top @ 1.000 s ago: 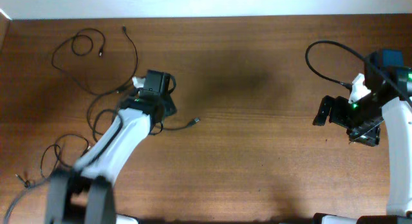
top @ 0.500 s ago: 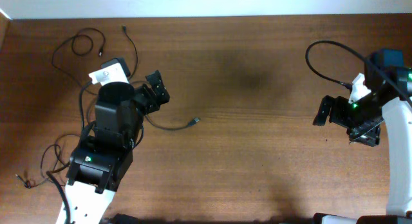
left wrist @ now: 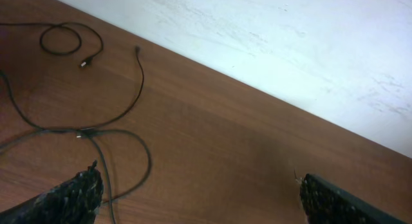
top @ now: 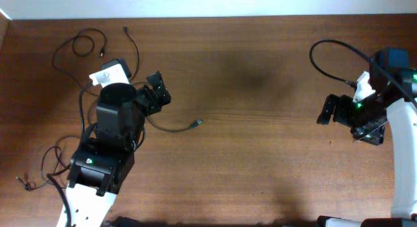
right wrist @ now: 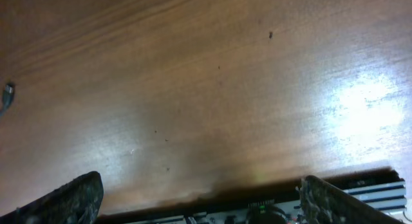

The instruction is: Untangle cables

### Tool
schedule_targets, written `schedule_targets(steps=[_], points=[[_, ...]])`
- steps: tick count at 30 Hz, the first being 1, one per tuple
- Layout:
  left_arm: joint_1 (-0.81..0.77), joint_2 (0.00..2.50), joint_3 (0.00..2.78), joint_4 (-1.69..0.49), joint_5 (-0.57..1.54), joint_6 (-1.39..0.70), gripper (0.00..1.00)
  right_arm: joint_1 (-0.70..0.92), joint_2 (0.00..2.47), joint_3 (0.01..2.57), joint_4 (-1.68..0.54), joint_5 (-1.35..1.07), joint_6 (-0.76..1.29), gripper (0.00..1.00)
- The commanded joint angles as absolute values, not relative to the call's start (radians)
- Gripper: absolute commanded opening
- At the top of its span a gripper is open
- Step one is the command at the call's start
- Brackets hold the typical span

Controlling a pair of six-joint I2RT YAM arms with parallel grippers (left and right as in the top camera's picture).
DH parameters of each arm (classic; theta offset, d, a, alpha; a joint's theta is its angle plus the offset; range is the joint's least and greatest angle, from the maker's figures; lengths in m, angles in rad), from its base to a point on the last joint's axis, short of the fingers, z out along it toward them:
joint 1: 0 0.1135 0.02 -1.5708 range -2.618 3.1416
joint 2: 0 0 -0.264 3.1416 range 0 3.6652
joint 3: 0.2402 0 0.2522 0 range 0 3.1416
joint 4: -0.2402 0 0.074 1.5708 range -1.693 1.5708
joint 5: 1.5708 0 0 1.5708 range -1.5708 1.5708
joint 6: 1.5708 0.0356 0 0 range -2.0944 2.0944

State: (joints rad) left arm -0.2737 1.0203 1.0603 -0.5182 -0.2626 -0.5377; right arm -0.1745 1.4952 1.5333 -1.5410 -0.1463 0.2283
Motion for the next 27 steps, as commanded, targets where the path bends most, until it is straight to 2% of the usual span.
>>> schedule_targets(steps=[1,5,8,12,15,19,27], points=[[-0.273,1.011,1.069,-0.518,-0.274,-0.518,0.99,-0.154,1.424,1.535,-1.471,-0.172,0.225,0.98],[-0.273,1.011,1.069,-0.518,-0.274,-0.518,0.99,-0.039,1.302,1.498,-1.296,-0.157,0.214,0.98],[-0.273,1.011,1.069,-0.518,-0.274,-0.518,0.99,0.038,1.176,1.368,-1.129,-0.142,0.215,0.98],[-0.273,1.011,1.069,-0.518,-0.274,-0.518,0.99,0.065,0.902,0.978,-0.767,-0.157,0.215,0.98],[-0.273,1.011,1.069,-0.518,-0.274,-0.518,0.99,0.065,0.701,0.767,-0.613,-0.204,0.215,0.98],[-0.273,1.011,1.069,-0.518,-0.274,-0.518,0.99,0.065,0.431,0.555,-0.487,-0.222,0.219,0.98],[-0.273,1.011,1.069,-0.518,-0.274,-0.518,0.99,0.065,0.370,0.515,-0.451,-0.238,0.219,0.98]])
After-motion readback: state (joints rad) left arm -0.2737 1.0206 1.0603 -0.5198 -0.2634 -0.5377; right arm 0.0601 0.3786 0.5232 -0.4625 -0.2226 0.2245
